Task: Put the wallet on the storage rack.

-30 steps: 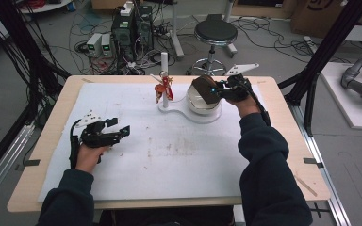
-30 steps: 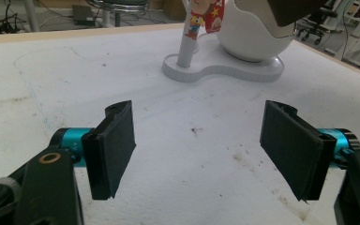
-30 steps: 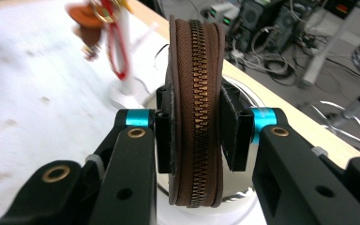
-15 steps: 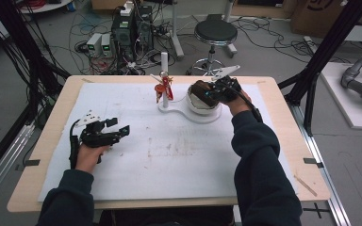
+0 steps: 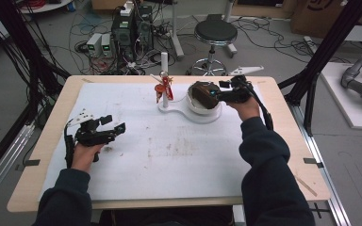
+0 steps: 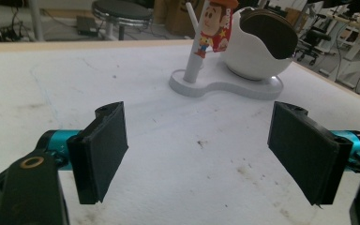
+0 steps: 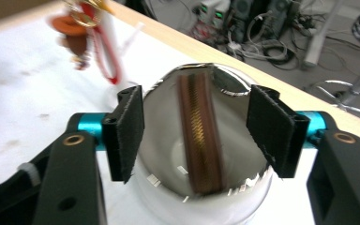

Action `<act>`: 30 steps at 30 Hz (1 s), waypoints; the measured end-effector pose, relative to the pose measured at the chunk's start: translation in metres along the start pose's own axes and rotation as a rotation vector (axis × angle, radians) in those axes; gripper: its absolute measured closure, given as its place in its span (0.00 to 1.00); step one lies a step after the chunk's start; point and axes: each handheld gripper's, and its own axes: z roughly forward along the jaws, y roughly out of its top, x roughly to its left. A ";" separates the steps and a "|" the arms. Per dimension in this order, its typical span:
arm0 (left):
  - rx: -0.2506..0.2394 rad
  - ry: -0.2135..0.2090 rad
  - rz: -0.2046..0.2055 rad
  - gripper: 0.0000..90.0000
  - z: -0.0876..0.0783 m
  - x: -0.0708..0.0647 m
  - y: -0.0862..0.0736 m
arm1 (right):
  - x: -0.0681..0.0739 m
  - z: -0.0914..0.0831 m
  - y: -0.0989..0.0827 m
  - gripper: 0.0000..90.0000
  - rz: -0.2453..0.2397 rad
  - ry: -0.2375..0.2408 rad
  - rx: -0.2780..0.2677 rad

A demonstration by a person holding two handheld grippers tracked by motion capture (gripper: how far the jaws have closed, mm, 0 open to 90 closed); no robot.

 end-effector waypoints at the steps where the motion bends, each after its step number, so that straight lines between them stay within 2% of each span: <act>1: -0.004 0.009 0.020 0.24 -0.001 0.001 0.000 | 0.002 -0.007 -0.004 0.39 -0.002 -0.009 0.001; 2: -0.013 0.016 0.042 0.24 -0.001 0.001 0.000 | 0.003 -0.013 -0.008 0.36 -0.002 -0.009 0.021; 4: -0.016 0.023 0.071 0.24 0.000 0.001 0.000 | 0.006 -0.027 -0.022 0.36 -0.001 -0.011 -0.026; 7: -0.010 0.020 0.043 0.24 0.002 0.000 0.000 | 0.010 -0.044 -0.046 0.33 0.034 -0.022 -0.052; 11: -0.016 0.035 0.033 0.22 0.002 0.000 0.001 | 0.016 -0.057 -0.083 0.26 0.045 -0.081 -0.049; 16: -0.027 0.043 0.041 0.22 0.000 0.002 0.002 | 0.021 -0.072 -0.114 0.24 0.067 -0.120 -0.048; 22: -0.022 0.045 0.062 0.22 0.000 -0.001 0.003 | 0.024 -0.076 -0.132 0.24 0.070 -0.146 -0.037; 30: -0.014 0.044 0.069 0.22 -0.003 -0.004 0.001 | 0.025 -0.077 -0.131 0.24 0.046 -0.163 -0.035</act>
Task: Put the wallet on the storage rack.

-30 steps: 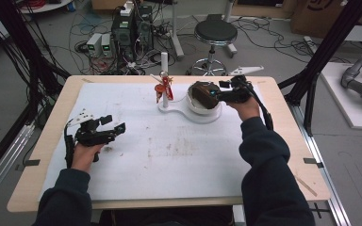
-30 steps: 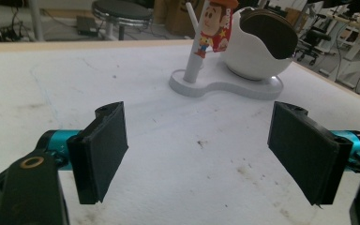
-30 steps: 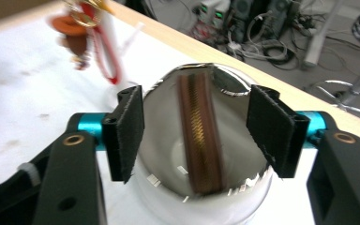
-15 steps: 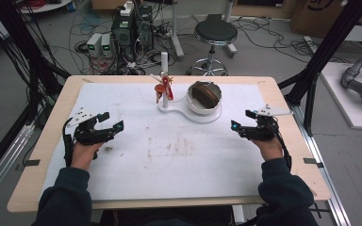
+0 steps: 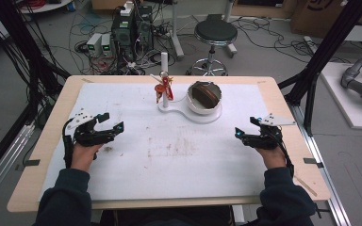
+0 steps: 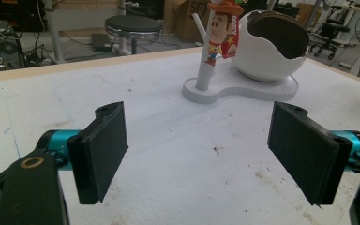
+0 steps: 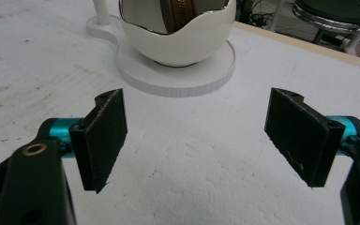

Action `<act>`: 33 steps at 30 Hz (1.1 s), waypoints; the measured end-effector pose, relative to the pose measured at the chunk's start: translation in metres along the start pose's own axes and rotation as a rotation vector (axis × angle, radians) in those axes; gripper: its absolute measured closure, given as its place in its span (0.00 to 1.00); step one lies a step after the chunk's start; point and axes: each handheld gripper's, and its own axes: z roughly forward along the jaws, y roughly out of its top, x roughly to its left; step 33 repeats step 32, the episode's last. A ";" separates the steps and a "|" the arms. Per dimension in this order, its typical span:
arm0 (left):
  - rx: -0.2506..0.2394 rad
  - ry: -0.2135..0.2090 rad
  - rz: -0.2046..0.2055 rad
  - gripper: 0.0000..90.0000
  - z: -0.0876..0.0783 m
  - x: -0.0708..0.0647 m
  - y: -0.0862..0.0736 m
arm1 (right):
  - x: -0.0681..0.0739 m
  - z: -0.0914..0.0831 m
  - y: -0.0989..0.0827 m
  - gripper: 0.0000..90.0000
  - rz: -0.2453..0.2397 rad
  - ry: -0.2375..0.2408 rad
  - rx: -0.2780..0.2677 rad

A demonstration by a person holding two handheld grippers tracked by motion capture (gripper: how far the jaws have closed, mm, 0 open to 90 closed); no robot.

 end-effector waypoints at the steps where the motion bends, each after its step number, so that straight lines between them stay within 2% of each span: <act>1: 0.000 -0.003 0.000 0.22 0.000 0.000 0.000 | 0.001 0.000 0.000 0.24 0.000 -0.003 0.001; 5: 0.002 -0.006 -0.003 0.23 -0.001 -0.002 -0.002 | 0.005 -0.001 0.001 0.24 -0.026 -0.002 0.010; 14: 0.011 -0.011 -0.002 0.23 0.000 -0.002 -0.003 | 0.006 0.001 0.001 0.24 -0.006 0.008 0.011; 33: 0.015 -0.009 0.000 0.23 0.000 -0.002 -0.004 | 0.007 0.003 0.000 0.24 -0.005 0.013 0.012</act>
